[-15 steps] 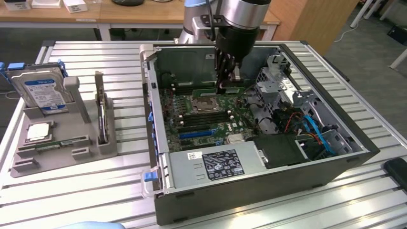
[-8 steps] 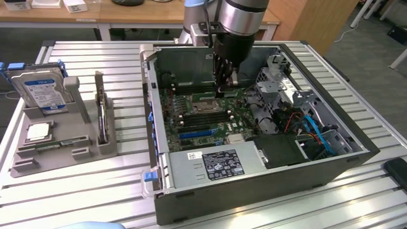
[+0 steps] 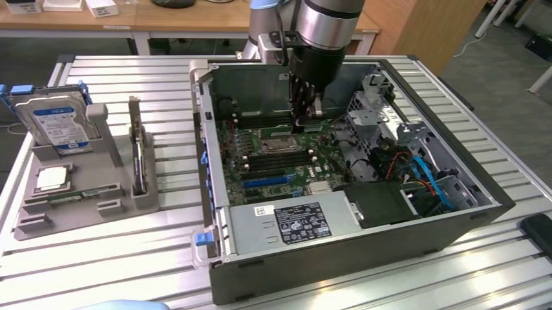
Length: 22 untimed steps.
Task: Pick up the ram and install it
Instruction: 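Insert the ram into the slot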
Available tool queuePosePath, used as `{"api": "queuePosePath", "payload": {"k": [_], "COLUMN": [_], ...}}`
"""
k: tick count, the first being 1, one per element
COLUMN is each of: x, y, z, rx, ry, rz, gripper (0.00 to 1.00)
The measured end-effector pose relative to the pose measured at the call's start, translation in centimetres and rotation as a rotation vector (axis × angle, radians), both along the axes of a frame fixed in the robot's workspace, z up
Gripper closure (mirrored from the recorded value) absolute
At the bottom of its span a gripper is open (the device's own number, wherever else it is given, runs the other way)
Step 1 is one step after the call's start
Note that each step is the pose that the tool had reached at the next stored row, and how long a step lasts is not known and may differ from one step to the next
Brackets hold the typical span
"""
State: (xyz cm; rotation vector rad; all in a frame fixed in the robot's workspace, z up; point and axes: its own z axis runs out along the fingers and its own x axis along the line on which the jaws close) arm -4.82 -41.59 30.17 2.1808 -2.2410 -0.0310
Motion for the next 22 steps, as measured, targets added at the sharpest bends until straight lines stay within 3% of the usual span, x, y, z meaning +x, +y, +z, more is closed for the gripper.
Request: {"api": "queuePosePath", "payload": {"k": [22], "x": [0.0], "y": [0.03], "z": [-3.1], "rx": [-0.0001], "ry": [-0.0038], "rz": [0.0], "gripper": [0.87]}}
